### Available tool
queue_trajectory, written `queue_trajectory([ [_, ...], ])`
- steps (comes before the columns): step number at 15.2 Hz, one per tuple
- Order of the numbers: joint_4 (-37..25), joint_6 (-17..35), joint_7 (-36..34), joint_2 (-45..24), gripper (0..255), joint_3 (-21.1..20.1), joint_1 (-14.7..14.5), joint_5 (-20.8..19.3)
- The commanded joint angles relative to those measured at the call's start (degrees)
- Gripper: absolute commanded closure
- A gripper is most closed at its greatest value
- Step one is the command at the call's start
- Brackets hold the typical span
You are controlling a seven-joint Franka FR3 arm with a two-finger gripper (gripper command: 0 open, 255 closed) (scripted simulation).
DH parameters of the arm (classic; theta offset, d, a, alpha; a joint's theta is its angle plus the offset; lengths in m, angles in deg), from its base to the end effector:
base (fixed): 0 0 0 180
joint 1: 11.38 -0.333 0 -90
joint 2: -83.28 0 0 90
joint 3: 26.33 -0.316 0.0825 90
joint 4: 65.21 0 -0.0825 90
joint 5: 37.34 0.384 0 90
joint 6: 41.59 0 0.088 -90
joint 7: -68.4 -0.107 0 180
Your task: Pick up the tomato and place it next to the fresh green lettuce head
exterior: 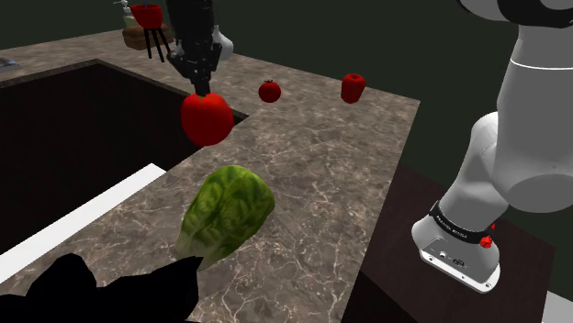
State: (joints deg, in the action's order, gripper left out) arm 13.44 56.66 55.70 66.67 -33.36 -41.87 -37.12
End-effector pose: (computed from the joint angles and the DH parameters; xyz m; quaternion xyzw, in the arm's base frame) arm 0.5240 0.3887 0.5581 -0.9768 -0.2116 -0.0164 0.0290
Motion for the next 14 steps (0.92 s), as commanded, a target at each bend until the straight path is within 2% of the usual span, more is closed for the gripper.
queue_trajectory([
  [1,2.1,1.8,0.0,0.4,255,0.0,0.0,0.0],
  [14,12.3,11.9,0.3,0.4,255,0.1,0.2,0.1],
])
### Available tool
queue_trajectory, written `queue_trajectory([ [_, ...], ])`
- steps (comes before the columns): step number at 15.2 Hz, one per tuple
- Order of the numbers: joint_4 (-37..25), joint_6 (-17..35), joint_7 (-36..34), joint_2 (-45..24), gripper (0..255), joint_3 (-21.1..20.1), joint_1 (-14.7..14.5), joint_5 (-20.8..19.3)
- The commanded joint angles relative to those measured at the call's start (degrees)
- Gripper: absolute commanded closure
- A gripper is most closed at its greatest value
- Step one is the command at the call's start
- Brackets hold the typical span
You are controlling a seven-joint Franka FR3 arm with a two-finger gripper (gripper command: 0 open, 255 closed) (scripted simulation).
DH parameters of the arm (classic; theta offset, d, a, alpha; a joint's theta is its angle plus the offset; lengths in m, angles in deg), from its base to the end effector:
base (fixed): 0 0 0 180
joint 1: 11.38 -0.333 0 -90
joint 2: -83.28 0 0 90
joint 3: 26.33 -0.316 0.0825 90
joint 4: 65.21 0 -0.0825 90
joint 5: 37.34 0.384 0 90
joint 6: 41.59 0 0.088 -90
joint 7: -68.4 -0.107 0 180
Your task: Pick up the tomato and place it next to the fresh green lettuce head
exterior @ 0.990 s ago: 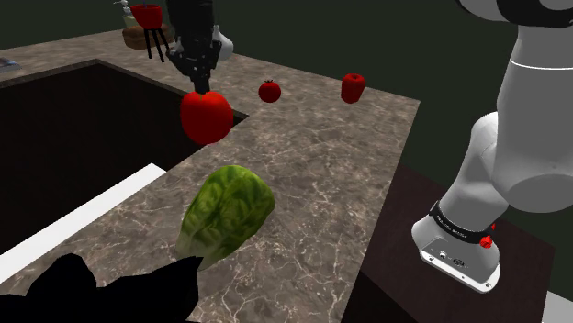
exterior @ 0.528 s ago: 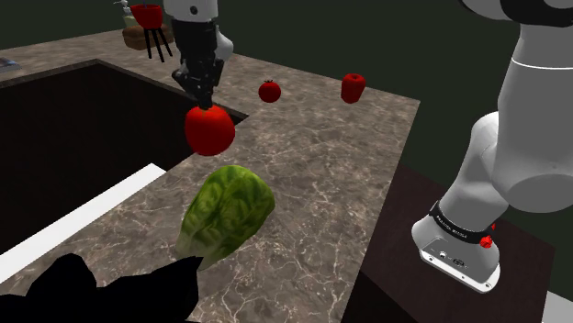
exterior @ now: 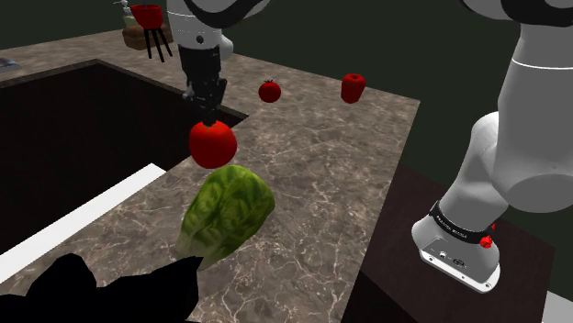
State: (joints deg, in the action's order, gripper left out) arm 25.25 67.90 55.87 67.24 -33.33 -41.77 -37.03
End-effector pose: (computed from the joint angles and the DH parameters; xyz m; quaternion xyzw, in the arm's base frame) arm 0.5222 0.3894 0.4829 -0.9768 -0.2116 -0.0164 0.0290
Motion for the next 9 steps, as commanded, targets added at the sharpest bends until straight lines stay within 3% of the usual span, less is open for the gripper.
queue_trajectory([
  [1,1.1,1.3,0.1,-0.2,255,0.0,0.1,0.0],
  [9,5.6,7.1,0.2,-1.4,255,0.1,0.1,-0.1],
])
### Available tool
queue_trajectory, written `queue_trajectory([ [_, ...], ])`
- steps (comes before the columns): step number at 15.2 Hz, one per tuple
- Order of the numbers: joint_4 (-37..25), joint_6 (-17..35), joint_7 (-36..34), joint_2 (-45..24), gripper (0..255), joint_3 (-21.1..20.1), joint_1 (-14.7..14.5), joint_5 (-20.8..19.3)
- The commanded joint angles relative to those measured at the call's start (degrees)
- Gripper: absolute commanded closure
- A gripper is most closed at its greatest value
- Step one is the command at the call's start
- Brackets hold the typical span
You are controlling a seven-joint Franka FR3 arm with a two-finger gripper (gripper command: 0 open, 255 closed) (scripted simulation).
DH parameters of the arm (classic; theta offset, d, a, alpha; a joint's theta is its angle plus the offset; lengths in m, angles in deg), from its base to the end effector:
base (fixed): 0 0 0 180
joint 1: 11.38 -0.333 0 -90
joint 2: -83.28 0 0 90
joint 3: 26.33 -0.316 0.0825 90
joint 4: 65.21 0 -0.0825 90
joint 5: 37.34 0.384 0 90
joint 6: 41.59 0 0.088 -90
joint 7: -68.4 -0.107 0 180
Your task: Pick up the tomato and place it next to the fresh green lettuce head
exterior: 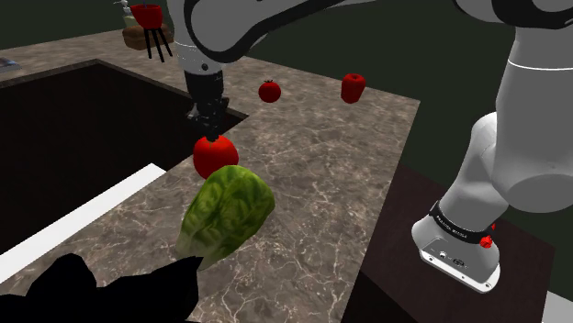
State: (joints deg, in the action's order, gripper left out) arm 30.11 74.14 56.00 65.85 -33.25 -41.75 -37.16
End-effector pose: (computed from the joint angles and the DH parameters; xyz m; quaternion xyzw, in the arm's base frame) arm 0.5235 0.3897 0.4364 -0.9768 -0.2116 -0.0164 0.0290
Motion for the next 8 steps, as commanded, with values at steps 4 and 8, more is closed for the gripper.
queue_trajectory([
  [4,2.2,2.9,0.1,-0.7,255,0.0,0.0,-0.1],
  [8,2.2,2.9,0.1,-0.7,255,0.1,0.0,-0.1],
])
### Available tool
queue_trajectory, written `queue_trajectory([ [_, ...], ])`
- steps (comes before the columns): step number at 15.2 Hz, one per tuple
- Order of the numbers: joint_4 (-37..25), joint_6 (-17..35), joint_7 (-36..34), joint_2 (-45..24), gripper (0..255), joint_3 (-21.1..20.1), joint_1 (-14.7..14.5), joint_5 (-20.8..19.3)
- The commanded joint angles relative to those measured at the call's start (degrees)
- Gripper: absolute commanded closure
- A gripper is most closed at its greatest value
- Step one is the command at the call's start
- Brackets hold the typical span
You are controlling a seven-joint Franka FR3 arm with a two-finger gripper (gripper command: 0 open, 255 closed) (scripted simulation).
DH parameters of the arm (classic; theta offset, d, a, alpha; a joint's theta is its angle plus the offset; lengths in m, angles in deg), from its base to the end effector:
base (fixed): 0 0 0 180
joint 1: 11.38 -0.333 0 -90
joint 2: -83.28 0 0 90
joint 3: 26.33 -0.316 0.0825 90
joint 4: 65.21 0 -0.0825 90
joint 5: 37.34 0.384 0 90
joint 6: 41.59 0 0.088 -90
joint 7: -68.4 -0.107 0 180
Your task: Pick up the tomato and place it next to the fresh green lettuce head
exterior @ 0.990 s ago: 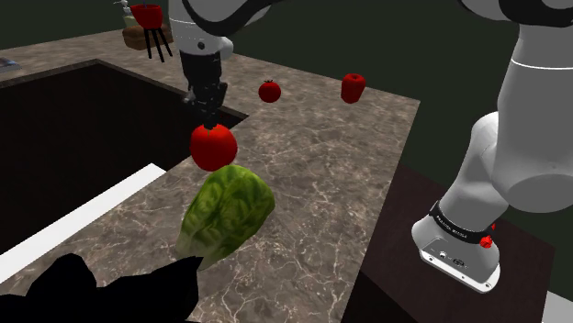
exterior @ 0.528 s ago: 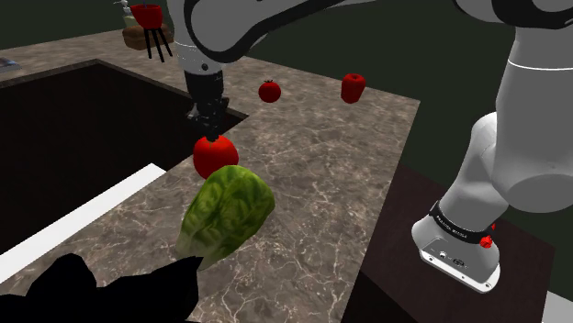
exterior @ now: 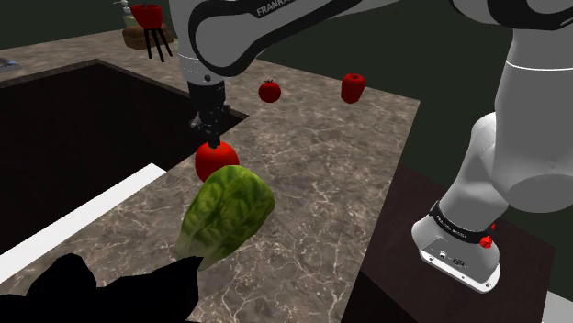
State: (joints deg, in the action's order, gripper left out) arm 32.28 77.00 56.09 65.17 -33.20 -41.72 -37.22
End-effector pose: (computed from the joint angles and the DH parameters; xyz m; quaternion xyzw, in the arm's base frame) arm 0.5233 0.3888 0.4152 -0.9768 -0.2116 -0.0166 0.0290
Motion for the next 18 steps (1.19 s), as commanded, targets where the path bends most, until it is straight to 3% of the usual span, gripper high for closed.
queue_trajectory([
  [1,0.0,0.0,0.0,0.0,255,0.0,0.0,0.0],
  [3,0.0,0.0,0.0,0.0,255,0.0,0.0,0.0],
  [4,0.0,0.0,0.0,0.0,0,0.0,0.0,0.0],
  [9,0.0,0.0,0.0,0.0,0,0.0,0.0,0.0],
  [13,-4.3,-6.4,0.2,2.2,0,0.0,0.2,0.3],
  [18,-4.3,-6.4,0.2,2.2,0,0.0,0.2,0.3],
])
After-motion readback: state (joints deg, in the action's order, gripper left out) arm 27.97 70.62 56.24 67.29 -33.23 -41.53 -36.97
